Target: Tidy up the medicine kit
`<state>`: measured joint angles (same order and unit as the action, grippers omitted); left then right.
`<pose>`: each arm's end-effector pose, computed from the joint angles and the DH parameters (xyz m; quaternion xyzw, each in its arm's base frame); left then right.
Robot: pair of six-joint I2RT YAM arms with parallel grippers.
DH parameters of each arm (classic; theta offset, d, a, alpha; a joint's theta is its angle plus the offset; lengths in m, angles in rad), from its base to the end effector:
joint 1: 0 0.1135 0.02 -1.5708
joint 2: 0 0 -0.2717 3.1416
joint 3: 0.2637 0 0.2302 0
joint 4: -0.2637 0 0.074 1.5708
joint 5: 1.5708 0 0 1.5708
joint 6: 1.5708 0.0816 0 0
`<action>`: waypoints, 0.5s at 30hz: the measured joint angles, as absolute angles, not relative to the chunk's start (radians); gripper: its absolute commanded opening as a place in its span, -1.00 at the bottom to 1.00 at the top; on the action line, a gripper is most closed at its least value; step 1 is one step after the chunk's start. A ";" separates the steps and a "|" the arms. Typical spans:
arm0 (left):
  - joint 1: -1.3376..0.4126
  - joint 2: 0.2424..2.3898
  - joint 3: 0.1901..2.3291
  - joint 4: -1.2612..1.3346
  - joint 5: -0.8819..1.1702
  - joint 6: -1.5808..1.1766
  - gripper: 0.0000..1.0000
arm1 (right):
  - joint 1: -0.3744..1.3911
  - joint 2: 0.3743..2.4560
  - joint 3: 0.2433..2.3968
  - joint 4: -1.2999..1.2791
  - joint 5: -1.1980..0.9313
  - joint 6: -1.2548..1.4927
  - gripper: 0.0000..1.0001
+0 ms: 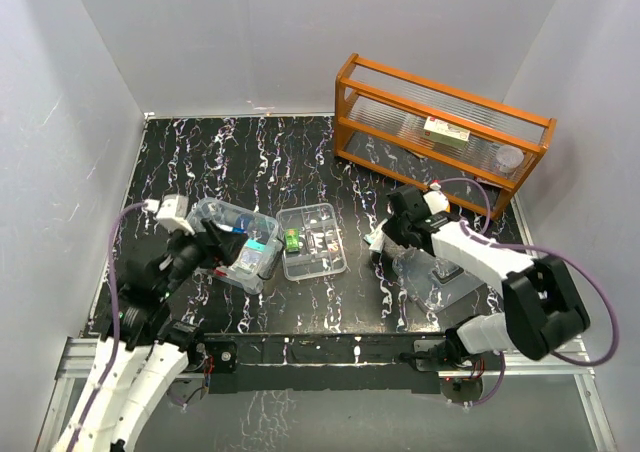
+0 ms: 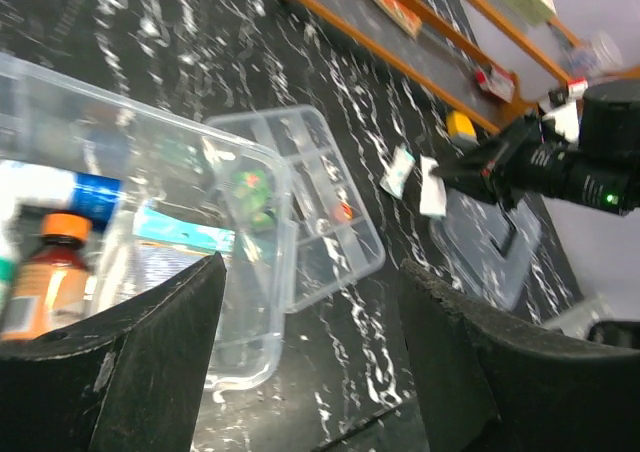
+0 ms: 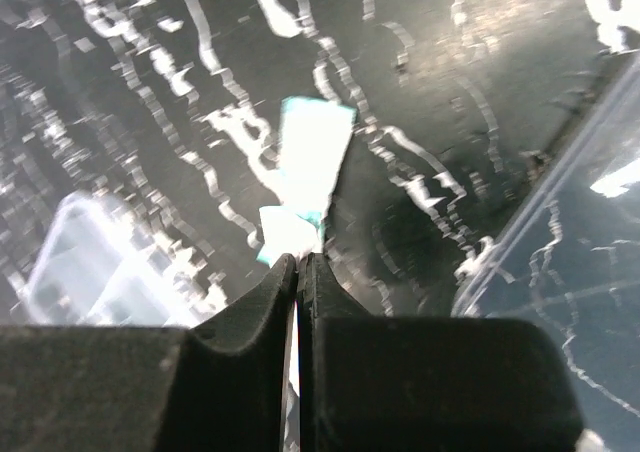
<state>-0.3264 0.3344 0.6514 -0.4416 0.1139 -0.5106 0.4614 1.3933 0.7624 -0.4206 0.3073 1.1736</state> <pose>0.1009 -0.0440 0.3097 -0.0313 0.7488 -0.3075 0.5863 0.2458 0.0946 0.1665 0.3698 0.8815 0.0839 0.2815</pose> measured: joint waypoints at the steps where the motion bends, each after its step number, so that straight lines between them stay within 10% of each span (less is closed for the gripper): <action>1: -0.326 0.380 0.653 -0.419 0.153 -0.522 0.31 | 0.461 1.366 0.756 -0.408 0.285 1.160 -1.00; 15: -0.438 0.825 0.678 -0.031 0.515 -0.811 0.30 | 0.461 1.111 0.559 -0.130 -0.140 1.095 -1.00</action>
